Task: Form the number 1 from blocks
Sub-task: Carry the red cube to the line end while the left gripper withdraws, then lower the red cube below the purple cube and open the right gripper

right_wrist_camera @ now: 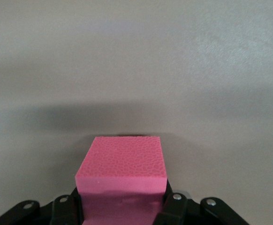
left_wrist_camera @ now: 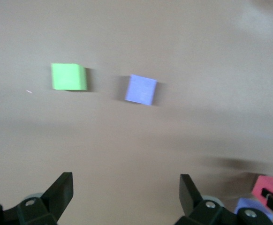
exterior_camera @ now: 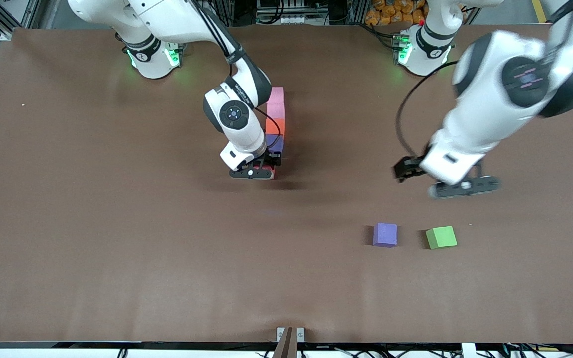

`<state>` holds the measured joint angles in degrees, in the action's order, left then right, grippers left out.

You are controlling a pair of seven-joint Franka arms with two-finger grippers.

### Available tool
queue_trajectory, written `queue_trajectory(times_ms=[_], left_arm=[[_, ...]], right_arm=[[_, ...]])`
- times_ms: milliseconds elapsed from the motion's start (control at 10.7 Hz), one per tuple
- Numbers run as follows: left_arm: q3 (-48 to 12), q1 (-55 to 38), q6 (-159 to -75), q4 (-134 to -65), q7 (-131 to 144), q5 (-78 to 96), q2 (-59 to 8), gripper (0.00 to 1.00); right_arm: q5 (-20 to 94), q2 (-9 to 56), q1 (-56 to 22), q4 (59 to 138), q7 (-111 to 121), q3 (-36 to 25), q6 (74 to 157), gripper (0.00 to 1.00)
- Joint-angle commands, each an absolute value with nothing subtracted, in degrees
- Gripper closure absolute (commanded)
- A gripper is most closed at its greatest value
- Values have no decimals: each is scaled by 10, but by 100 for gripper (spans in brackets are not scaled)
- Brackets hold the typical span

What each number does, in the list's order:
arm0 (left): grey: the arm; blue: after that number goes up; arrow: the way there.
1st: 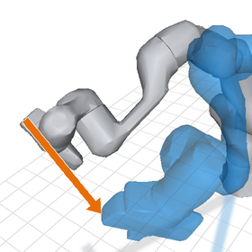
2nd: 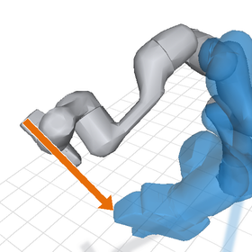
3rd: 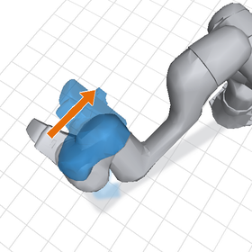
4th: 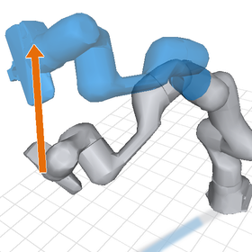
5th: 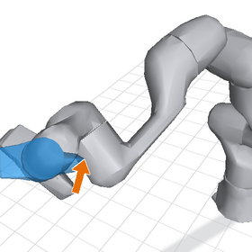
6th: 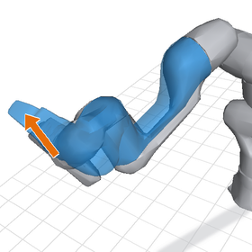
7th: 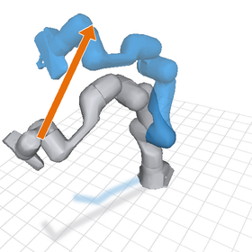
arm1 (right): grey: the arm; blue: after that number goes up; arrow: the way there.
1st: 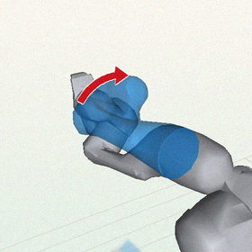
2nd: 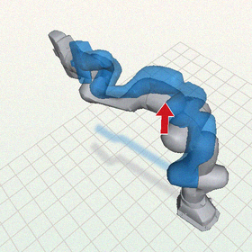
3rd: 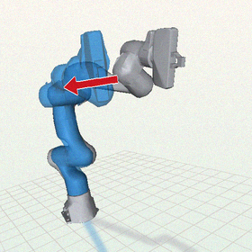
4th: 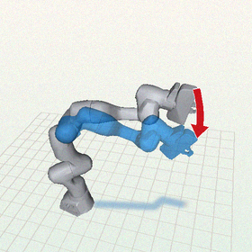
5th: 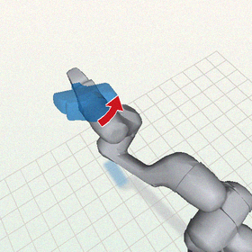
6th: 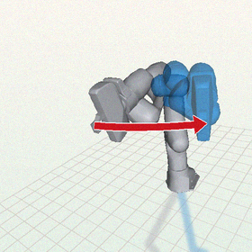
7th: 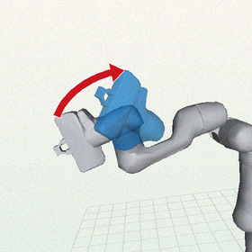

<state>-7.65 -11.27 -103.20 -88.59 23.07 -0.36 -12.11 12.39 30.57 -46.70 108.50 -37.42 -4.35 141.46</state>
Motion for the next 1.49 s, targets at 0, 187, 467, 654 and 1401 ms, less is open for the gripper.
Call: queue_trajectory(times_ms=[0,187,467,654,1401], left_arm=[[-78,-80,-1004,-903,144,-15,-82,0],[-55,-84,-980,-907,115,-25,-61,0],[-33,-83,-963,-917,35,-25,-21,0],[-23,-83,-948,-922,15,-19,-11,0],[-22,-81,-926,-903,14,-17,5,0]], right_arm=[[127,317,-491,1077,-395,-48,1425,43],[126,321,-507,1078,-401,-49,1424,42],[120,322,-512,1081,-402,-49,1424,36],[119,319,-511,1081,-402,-49,1423,0],[-8,198,-336,985,-182,-47,1203,0]])
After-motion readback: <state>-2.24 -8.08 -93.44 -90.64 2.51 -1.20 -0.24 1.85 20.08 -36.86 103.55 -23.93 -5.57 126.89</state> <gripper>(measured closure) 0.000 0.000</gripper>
